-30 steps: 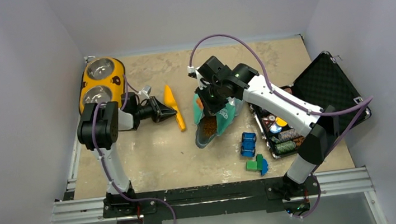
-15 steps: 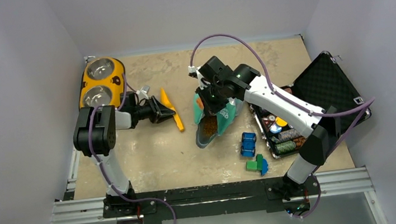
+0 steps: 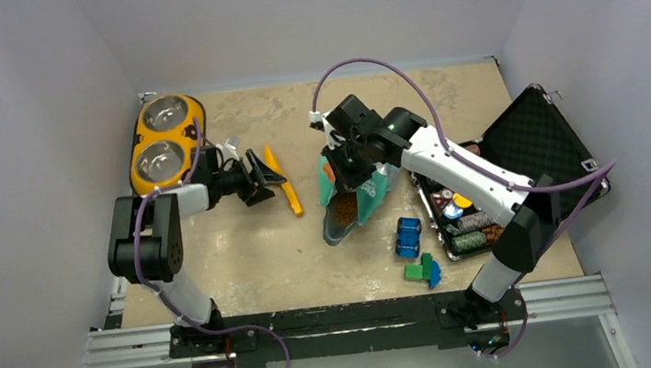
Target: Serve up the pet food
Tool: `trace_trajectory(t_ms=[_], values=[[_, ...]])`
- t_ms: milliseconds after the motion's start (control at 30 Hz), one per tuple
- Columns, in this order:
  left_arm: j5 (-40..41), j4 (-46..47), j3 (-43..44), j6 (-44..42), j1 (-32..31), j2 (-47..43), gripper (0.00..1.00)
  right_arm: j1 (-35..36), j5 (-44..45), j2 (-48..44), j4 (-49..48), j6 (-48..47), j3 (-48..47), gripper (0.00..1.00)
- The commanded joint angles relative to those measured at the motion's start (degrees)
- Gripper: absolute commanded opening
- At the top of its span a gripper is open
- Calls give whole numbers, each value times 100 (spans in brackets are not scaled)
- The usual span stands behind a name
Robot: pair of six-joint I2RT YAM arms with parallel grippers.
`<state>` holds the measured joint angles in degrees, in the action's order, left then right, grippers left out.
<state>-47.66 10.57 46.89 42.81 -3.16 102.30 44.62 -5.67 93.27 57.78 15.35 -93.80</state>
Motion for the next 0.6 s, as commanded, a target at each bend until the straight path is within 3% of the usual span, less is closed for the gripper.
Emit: trace_trajectory(t_ms=[0,100,233,433,567], values=[[1059,-1433,99,-597,-289,-784,84,55,-269,-520,-292,90,-92,0],[2856,-1948,51,-431,-989,-1295,98,58,-275,-538,-327,114,-58,0],[5785,-1828,-188,-109,-2419,-1828,99,75,-276,-699,-433,237,61,0],[7342,-1711,81,50,-3015,-1251,99,194,-219,-1108,-569,489,576,0],[7939,-874,-252,4,-3165,-1052,89,260,-152,-1544,-689,713,996,0]])
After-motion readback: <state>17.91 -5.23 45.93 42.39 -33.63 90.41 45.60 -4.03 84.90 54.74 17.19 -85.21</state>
